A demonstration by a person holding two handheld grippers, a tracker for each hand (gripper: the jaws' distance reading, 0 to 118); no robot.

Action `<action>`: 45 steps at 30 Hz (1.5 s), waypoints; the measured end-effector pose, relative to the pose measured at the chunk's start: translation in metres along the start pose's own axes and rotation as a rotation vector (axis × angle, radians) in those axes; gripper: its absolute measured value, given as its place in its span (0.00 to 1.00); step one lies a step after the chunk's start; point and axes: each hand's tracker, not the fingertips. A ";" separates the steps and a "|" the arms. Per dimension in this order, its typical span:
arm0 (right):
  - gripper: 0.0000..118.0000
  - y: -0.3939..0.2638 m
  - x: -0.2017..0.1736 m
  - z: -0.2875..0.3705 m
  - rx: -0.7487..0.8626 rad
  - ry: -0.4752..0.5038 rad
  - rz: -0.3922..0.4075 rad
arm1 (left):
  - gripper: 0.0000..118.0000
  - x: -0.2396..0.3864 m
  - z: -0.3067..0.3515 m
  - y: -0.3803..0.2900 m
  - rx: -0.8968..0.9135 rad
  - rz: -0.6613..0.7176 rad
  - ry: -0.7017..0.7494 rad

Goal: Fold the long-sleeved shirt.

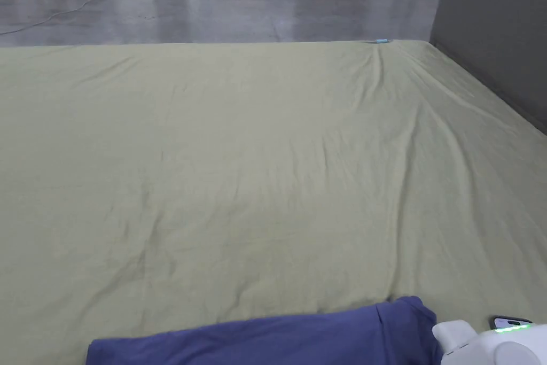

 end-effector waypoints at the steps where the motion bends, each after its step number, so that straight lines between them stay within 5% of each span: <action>1: 0.13 0.002 0.002 0.004 -0.005 0.009 -0.022 | 0.14 0.000 0.003 0.002 0.006 0.013 -0.002; 2: 0.26 0.004 0.004 0.012 -0.012 0.003 -0.030 | 0.43 -0.001 0.014 0.004 0.054 0.057 -0.011; 3: 0.59 0.004 0.005 0.022 -0.007 0.000 -0.055 | 0.89 -0.002 0.026 0.006 0.103 0.089 -0.015; 4: 0.82 0.004 0.005 0.038 0.047 -0.028 -0.078 | 0.99 -0.003 0.039 0.008 0.148 0.104 -0.043; 5: 0.92 0.002 0.004 0.057 0.119 -0.026 -0.089 | 0.96 -0.003 0.057 0.010 0.197 0.118 -0.076; 10: 0.91 -0.006 -0.014 0.125 0.322 0.092 -0.115 | 0.97 0.010 0.107 0.006 0.323 0.114 -0.082; 11: 0.91 -0.007 -0.021 0.128 0.337 0.109 -0.109 | 0.95 0.014 0.108 0.004 0.313 0.115 -0.089; 12: 0.82 -0.010 -0.029 0.130 0.337 0.122 -0.106 | 0.78 0.026 0.112 0.004 0.258 0.110 -0.118; 13: 0.58 -0.014 -0.036 0.128 0.338 0.133 -0.090 | 0.45 0.030 0.109 0.001 0.223 0.110 -0.131; 14: 0.11 -0.020 -0.047 0.125 0.360 0.133 -0.046 | 0.09 0.036 0.106 -0.005 0.212 0.111 -0.141; 15: 0.00 -0.024 -0.060 0.120 0.385 0.134 0.009 | 0.00 0.040 0.103 -0.009 0.212 0.110 -0.146; 17: 0.00 -0.030 -0.078 0.111 0.343 0.139 0.068 | 0.00 0.038 0.095 -0.014 0.207 0.112 -0.151; 21: 0.00 -0.034 -0.085 0.097 0.283 0.425 0.061 | 0.00 0.006 0.089 -0.011 0.197 0.200 -0.341; 23: 0.00 -0.033 -0.092 0.097 0.275 0.461 0.070 | 0.00 -0.024 0.082 -0.006 0.220 0.267 -0.448; 24: 0.00 -0.031 -0.092 0.098 0.281 0.459 0.085 | 0.11 -0.041 0.078 0.001 0.208 0.307 -0.505; 26: 0.00 -0.026 -0.094 0.101 0.294 0.457 0.106 | 0.86 -0.067 0.059 0.006 0.177 0.362 -0.551; 27: 0.00 -0.027 -0.099 0.097 0.298 0.462 0.110 | 0.98 -0.076 0.043 0.008 0.131 0.378 -0.559; 28: 0.00 -0.024 -0.100 0.097 0.298 0.476 0.110 | 0.98 -0.088 0.037 0.012 0.228 0.440 -0.581; 31: 0.00 -0.020 -0.110 0.093 0.297 0.500 0.110 | 0.99 -0.103 0.000 0.009 0.027 0.460 -0.521; 45: 0.00 -0.018 -0.133 0.073 0.253 0.576 0.094 | 0.98 -0.097 -0.078 0.029 0.052 0.623 -1.020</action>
